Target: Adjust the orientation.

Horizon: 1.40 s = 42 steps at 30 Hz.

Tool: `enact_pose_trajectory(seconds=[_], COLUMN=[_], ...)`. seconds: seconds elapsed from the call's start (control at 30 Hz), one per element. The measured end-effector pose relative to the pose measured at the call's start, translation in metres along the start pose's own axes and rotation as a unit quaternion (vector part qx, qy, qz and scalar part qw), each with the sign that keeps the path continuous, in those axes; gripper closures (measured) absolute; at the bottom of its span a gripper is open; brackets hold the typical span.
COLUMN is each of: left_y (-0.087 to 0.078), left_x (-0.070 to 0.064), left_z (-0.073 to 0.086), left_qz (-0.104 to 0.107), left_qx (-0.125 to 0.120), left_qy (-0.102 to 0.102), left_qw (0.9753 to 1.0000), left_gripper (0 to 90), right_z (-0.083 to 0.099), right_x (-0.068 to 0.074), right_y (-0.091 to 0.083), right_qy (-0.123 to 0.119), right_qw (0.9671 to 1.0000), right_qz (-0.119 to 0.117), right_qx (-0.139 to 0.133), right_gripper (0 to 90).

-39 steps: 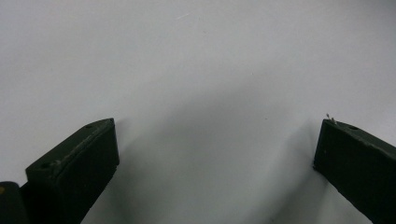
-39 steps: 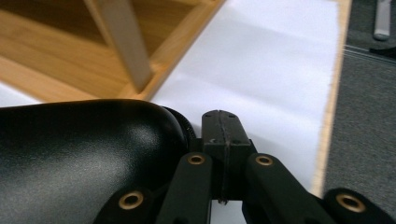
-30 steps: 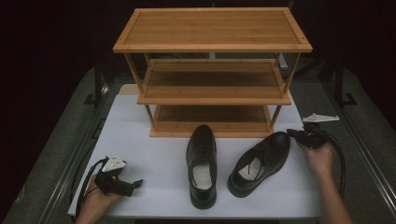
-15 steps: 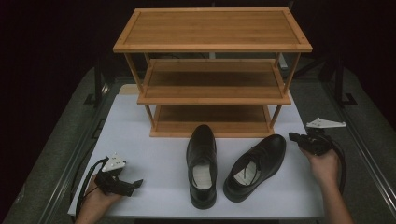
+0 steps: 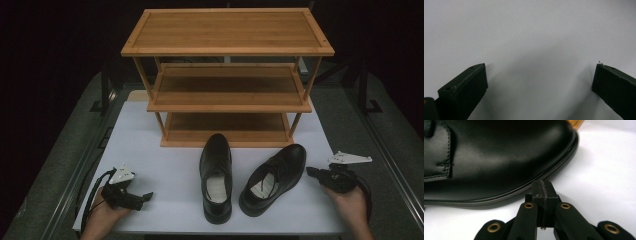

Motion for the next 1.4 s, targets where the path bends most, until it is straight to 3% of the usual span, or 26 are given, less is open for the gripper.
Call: enact_pose_trajectory(seconds=[0.4, 0.8, 1.4], left_y=[0.000, 0.000, 0.000], left_x=[0.000, 0.000, 0.000], left_z=[0.000, 0.000, 0.000], left_qz=[0.000, 0.000, 0.000], left_qx=[0.000, 0.000, 0.000], left_qy=[0.000, 0.000, -0.001], left_qw=[1.0000, 1.0000, 1.0000], left_gripper=[0.0, 0.0, 0.0], right_z=[-0.003, -0.022, -0.048], right_x=[0.001, -0.004, 0.002], right_y=[0.011, 0.031, 0.064], right_qy=[-0.002, -0.002, -0.013], right_qw=[1.0000, 0.9998, 0.9992], right_qz=[-0.007, -0.014, -0.030], right_qx=[0.006, 0.013, 0.020], right_gripper=[90.0, 90.0, 90.0])
Point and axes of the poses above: each handheld gripper's, and its own axes: y roughly forward along the jaws, z roughly out of its underside, x roughly to its left, the point moved 1 cm from there along y, roughly forward along the jaws, and after that the axes turned 8 degrees about -z, right-handed, at the moved point
